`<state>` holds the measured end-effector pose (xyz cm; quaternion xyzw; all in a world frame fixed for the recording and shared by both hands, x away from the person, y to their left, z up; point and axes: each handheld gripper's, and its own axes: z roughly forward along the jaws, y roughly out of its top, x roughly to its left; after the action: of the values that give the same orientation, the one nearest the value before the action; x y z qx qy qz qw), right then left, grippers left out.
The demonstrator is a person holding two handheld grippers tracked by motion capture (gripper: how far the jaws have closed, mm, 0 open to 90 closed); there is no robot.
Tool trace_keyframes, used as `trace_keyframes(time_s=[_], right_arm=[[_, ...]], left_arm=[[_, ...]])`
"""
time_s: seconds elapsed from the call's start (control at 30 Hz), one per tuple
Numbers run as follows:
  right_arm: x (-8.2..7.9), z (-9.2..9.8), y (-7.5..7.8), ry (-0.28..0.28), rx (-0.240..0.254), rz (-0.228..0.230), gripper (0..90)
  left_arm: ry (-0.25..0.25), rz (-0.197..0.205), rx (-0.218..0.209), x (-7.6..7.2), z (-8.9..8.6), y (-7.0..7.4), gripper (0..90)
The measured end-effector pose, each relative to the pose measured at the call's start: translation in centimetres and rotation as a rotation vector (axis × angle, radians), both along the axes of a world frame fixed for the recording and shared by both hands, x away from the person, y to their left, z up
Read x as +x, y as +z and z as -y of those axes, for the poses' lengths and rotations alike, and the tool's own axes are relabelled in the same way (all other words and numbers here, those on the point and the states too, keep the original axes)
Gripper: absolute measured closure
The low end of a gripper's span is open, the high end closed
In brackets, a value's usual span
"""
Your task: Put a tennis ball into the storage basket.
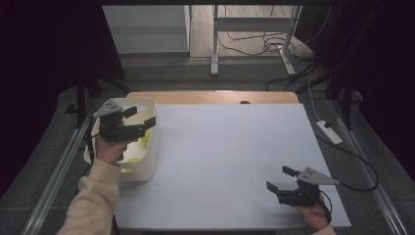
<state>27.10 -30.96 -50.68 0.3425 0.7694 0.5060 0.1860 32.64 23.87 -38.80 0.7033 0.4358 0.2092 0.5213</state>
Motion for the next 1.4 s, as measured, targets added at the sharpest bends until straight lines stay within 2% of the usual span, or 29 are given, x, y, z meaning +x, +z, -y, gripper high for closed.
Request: trace_keyframes(time_s=[0.13,0.43,0.67,0.83,1.17,1.27,1.4], right_arm=[[0.1,0.0,0.0,-0.001,0.007,-0.007,12.6],[0.3,0.0,-0.1,0.011,0.017,-0.003,12.6],[0.3,0.0,-0.1,0.018,0.016,0.001,12.7],[0.1,0.0,0.0,0.018,0.009,0.003,12.7],[0.1,-0.4,0.1,0.025,-0.003,0.009,12.7],[0.0,-0.4,0.1,0.023,-0.002,0.010,12.7],[-0.1,-0.5,0.2,0.024,0.000,0.011,12.7]], left_arm=[[-0.031,0.012,-0.022,-0.6,0.3,0.2,14.2],[-0.078,0.031,-0.041,-1.9,1.4,0.1,14.5],[-0.105,0.051,-0.039,-2.8,2.4,-0.2,14.8],[-0.149,0.043,-0.038,-3.4,3.1,-0.5,14.9],[-0.189,0.055,-0.036,-5.0,4.0,-0.8,14.6],[-0.208,0.052,-0.043,-5.4,4.2,-1.1,14.8],[-0.241,0.052,-0.031,-6.3,4.7,-1.8,15.2]])
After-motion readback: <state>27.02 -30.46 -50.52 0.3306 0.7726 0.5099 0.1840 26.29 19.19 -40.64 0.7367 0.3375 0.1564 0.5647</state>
